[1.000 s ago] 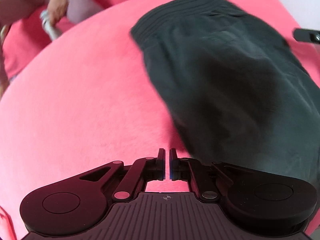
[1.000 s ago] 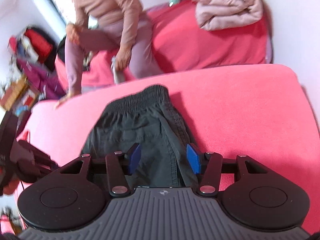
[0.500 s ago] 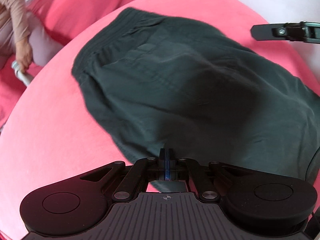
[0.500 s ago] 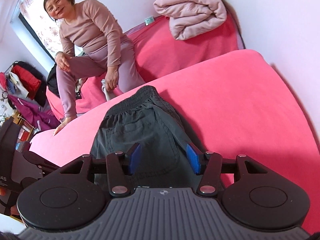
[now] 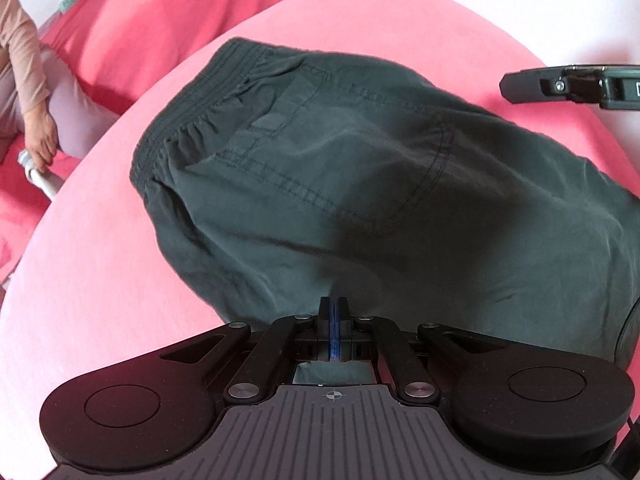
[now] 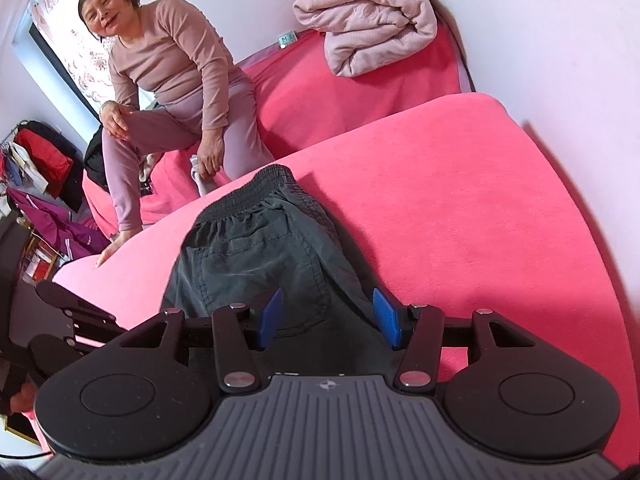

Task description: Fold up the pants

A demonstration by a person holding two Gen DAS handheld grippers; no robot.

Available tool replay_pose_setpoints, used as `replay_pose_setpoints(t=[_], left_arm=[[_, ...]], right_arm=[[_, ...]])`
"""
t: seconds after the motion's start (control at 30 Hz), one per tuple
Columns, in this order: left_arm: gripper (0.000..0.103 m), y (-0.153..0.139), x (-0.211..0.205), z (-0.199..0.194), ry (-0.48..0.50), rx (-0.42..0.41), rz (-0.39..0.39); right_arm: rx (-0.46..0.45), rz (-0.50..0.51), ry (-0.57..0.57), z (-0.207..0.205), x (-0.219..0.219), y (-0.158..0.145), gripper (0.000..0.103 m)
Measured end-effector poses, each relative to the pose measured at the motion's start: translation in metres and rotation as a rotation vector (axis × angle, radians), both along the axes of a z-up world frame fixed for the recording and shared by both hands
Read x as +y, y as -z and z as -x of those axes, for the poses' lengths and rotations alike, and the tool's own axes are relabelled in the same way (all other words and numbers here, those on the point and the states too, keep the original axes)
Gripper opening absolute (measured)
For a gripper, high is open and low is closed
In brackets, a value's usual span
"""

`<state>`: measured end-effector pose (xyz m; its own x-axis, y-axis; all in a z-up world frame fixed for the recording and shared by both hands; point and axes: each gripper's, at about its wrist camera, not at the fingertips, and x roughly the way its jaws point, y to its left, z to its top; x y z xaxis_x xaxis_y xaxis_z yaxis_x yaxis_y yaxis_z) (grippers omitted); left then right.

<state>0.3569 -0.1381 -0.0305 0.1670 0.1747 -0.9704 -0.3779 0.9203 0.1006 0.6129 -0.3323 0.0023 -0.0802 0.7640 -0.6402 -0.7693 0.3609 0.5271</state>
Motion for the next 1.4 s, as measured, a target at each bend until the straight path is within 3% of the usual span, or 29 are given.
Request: replay_pose_setpoints(t=[0.23,0.43,0.67,0.8,0.97,1.07,1.4], left_arm=[[0.047,-0.006,0.020,-0.022,0.046,-0.027,-0.023],[0.047,-0.005,0.016,-0.027,0.131,-0.070,0.016],[0.047,-0.003,-0.008,0.017,0.235,-0.093,0.077],[0.047,0.007,-0.043,0.056,0.316,-0.083,0.114],[0.046,0.015,-0.103,0.101,0.429,-0.054,0.109],[0.047,0.022,-0.123,0.120,0.443,-0.032,0.160],[0.050,0.050,-0.161,0.128,0.491,0.043,0.227]], right_arm=[[-0.006,-0.017,0.105,0.010,-0.019,-0.001,0.057],[-0.025,-0.014,0.267,0.069,-0.058,-0.011,0.058],[-0.040,0.082,0.380,0.179,-0.130,-0.008,0.061],[-0.061,0.180,0.477,0.217,-0.170,-0.003,0.061],[-0.015,0.178,0.557,0.231,-0.209,0.003,0.062],[0.007,0.182,0.571,0.230,-0.216,0.010,0.062],[0.012,0.165,0.613,0.251,-0.232,0.025,0.062]])
